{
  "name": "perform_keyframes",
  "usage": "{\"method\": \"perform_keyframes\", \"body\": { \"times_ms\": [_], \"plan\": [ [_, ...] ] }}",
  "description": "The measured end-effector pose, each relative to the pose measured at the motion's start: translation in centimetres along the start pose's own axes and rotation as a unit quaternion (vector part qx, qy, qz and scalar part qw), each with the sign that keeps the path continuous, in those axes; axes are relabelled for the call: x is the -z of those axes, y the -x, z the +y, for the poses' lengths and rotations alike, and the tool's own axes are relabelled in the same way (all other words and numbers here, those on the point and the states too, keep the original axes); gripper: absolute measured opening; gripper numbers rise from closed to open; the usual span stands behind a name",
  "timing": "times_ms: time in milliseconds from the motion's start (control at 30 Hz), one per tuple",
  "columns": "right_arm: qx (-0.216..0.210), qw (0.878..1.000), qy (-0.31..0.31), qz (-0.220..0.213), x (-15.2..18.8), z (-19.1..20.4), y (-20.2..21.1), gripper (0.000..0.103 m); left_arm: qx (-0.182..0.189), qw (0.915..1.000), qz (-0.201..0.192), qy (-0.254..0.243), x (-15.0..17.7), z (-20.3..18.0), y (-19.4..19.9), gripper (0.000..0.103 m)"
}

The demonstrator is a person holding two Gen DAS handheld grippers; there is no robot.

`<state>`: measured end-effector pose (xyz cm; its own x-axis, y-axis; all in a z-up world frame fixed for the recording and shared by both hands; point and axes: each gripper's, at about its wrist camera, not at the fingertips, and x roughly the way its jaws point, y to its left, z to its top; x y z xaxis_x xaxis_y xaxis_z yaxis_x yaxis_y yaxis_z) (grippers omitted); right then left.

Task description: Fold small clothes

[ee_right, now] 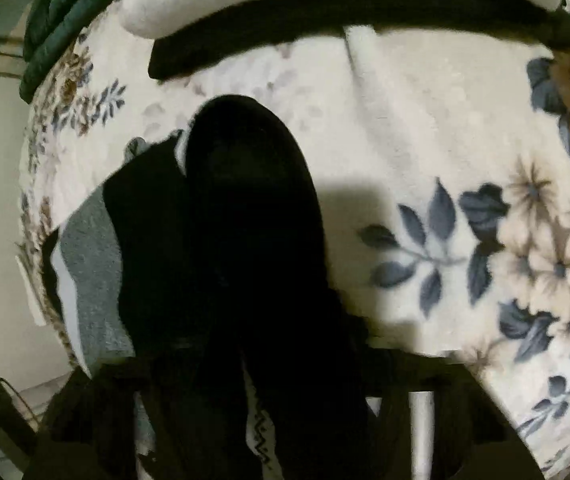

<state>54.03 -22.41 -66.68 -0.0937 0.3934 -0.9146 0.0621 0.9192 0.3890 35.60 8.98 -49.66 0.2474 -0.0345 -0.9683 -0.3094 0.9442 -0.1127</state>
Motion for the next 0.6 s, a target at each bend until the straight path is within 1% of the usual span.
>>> {"method": "perform_keyframes", "body": {
  "times_ms": [67, 100, 167, 233, 267, 367, 400, 433, 467, 500, 533, 567, 600],
  "plan": [
    [-0.001, 1.0, -0.006, -0.028, 0.2, -0.2, 1.8, 0.012, 0.004, 1.0, 0.0, 0.008, -0.1, 0.5, 0.4, 0.102],
    [-0.002, 0.999, -0.006, -0.046, 0.2, -0.2, 3.0, 0.01, 0.004, 0.9999, -0.002, 0.011, -0.2, 0.8, 0.6, 0.102],
    [-0.001, 0.996, -0.008, -0.091, 0.0, -0.4, 5.9, 0.009, 0.006, 0.9996, -0.011, 0.023, -0.5, 1.8, 1.5, 0.102],
    [-0.003, 0.994, -0.011, -0.109, -0.5, -0.8, 7.2, 0.008, 0.008, 0.9991, -0.018, 0.037, -0.8, 3.0, 2.0, 0.102],
    [0.0, 0.995, -0.007, -0.097, -1.1, -1.0, 7.0, 0.009, 0.012, 0.9988, -0.02, 0.044, -1.1, 3.6, 2.2, 0.102],
    [0.012, 0.999, 0.003, -0.031, -2.5, -1.6, 5.1, 0.011, 0.016, 0.9974, -0.021, 0.067, -2.4, 5.7, 1.7, 0.102],
    [0.016, 1.0, 0.008, -0.015, -3.0, -1.8, 4.7, 0.018, 0.018, 0.9969, -0.021, 0.073, -2.8, 6.3, 1.6, 0.102],
    [0.011, 1.0, 0.009, -0.015, -3.4, -1.9, 4.7, 0.024, 0.026, 0.996, -0.024, 0.082, -3.4, 6.9, 1.3, 0.102],
    [-0.001, 1.0, 0.008, -0.019, -3.7, -2.1, 4.8, 0.042, 0.031, 0.9956, -0.026, 0.085, -3.8, 7.2, 1.1, 0.102],
    [-0.023, 0.999, 0.006, -0.024, -4.3, -2.3, 4.9, 0.065, 0.039, 0.9948, -0.029, 0.089, -4.5, 7.7, 0.8, 0.102],
    [-0.036, 0.999, 0.005, -0.025, -4.7, -2.4, 4.8, 0.071, 0.05, 0.9939, -0.029, 0.093, -5.1, 8.1, 0.2, 0.102],
    [-0.057, 0.998, 0.004, -0.017, -5.5, -2.6, 4.0, 0.074, 0.063, 0.9927, -0.026, 0.099, -5.9, 8.5, -0.7, 0.102],
    [-0.065, 0.998, 0.001, -0.009, -6.1, -2.6, 3.2, 0.074, 0.072, 0.9917, -0.022, 0.104, -6.5, 8.7, -1.5, 0.102]
  ]
}}
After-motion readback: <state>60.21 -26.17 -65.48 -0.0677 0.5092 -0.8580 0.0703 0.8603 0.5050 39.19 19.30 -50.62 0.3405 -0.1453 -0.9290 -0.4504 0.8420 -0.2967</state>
